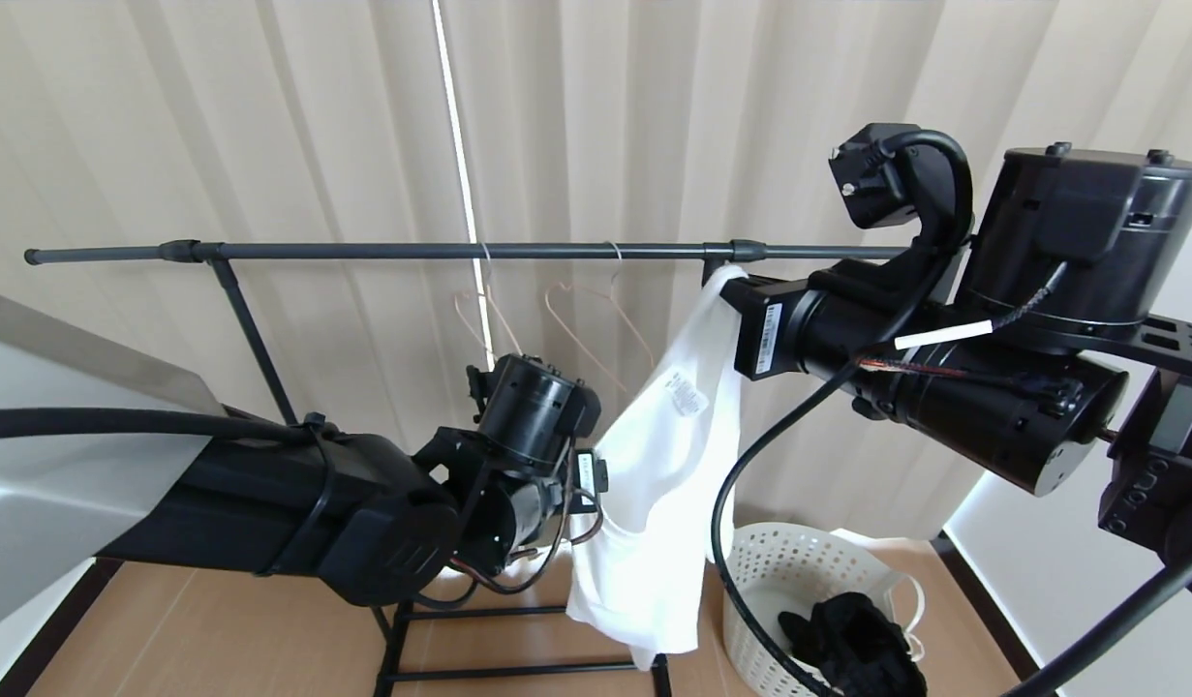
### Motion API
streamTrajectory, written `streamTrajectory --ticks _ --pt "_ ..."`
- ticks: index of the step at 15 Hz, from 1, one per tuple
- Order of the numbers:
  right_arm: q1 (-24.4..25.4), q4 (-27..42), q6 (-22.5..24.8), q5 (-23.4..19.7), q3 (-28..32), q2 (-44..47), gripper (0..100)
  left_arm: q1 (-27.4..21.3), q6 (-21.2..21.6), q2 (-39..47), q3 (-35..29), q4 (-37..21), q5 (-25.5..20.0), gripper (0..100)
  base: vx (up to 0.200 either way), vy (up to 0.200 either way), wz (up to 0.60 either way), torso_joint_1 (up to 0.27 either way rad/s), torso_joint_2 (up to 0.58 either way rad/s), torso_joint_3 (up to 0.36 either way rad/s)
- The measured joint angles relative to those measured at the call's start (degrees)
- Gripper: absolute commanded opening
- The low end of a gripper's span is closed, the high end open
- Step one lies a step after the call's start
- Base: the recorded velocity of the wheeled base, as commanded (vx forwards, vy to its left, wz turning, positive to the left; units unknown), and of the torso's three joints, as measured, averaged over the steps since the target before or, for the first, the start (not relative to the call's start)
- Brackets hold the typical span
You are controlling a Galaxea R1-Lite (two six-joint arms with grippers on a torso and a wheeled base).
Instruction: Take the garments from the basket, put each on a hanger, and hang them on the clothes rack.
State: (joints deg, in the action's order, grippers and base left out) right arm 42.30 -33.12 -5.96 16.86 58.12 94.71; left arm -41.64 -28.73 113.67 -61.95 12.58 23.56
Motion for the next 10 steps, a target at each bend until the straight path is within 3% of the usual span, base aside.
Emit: streamTrajectory --ticks 3,8,10 --pt "-2.62 -0.07 1.56 -0.2 0.0 0.02 0 0.05 0.49 -1.9 0.4 -0.07 0.98 0 0.0 0.0 0.0 0.0 0.0 0.0" --pt "-8.79 1.4 14.99 1.32 -4.57 1.46 0 0.44 6.86 -10.64 -1.96 -6.42 2.93 0 0.0 0.0 0.0 0.0 0.0 0.0" --pt "-8.66 6.02 16.19 3.17 -5.62 1.66 0 0.74 8.75 -13.2 -4.23 -9.14 2.95 0 0.0 0.0 0.0 0.0 0.0 0.0"
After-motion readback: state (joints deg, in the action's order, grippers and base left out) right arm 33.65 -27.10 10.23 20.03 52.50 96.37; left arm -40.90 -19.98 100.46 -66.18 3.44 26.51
